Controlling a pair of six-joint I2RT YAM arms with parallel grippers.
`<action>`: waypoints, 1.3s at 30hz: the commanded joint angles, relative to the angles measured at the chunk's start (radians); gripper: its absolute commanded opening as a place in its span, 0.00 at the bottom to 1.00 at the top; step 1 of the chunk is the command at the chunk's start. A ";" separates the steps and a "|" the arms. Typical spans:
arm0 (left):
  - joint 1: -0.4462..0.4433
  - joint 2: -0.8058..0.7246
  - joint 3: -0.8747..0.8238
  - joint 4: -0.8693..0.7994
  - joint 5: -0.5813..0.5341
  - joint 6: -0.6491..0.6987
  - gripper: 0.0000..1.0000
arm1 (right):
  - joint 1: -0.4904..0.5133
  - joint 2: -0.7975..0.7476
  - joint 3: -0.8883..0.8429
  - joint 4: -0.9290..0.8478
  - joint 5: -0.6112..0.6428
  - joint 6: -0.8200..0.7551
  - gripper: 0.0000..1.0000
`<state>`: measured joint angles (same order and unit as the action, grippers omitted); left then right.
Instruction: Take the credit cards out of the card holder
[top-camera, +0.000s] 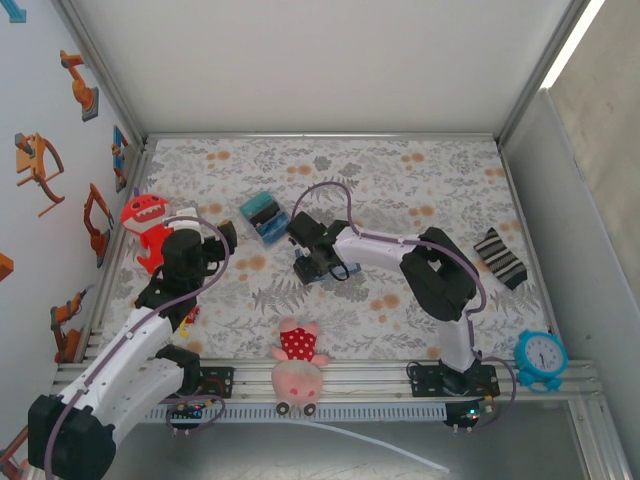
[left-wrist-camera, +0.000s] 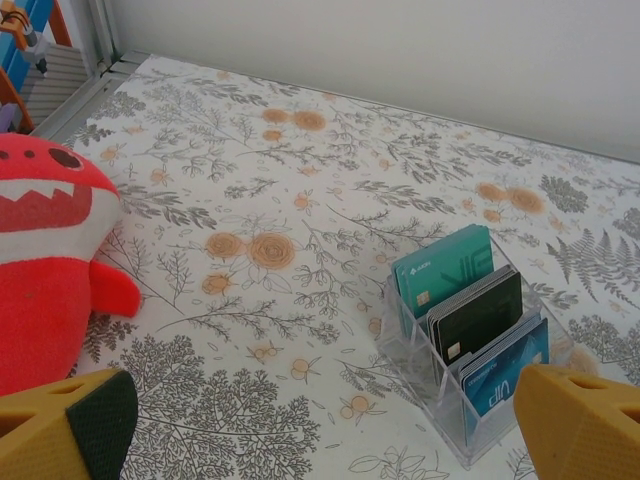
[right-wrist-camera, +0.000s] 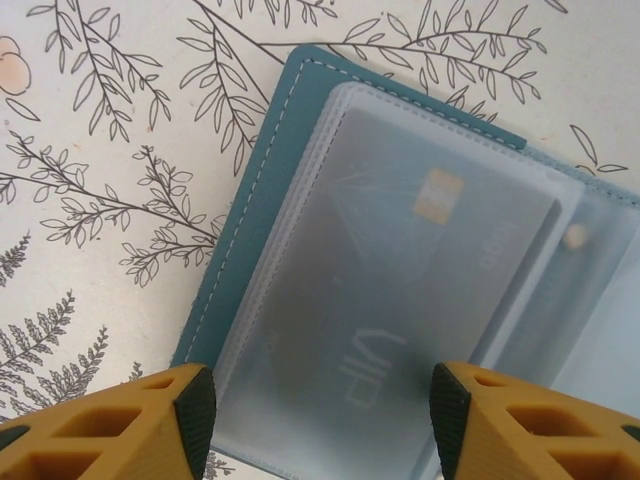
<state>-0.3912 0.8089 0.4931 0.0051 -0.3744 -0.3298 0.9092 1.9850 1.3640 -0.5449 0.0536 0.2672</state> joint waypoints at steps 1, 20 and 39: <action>0.006 0.006 0.014 -0.018 -0.011 -0.012 0.97 | 0.012 0.015 0.012 -0.012 0.005 0.020 0.60; 0.008 0.010 0.033 -0.048 -0.004 -0.006 0.97 | 0.011 0.035 -0.027 0.019 -0.026 0.028 0.46; 0.006 -0.065 0.087 -0.108 0.064 0.023 0.97 | 0.008 -0.081 -0.039 0.018 0.134 0.058 0.30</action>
<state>-0.3901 0.7624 0.5449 -0.0765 -0.3206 -0.3225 0.9142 1.9575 1.3418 -0.5117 0.1192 0.3008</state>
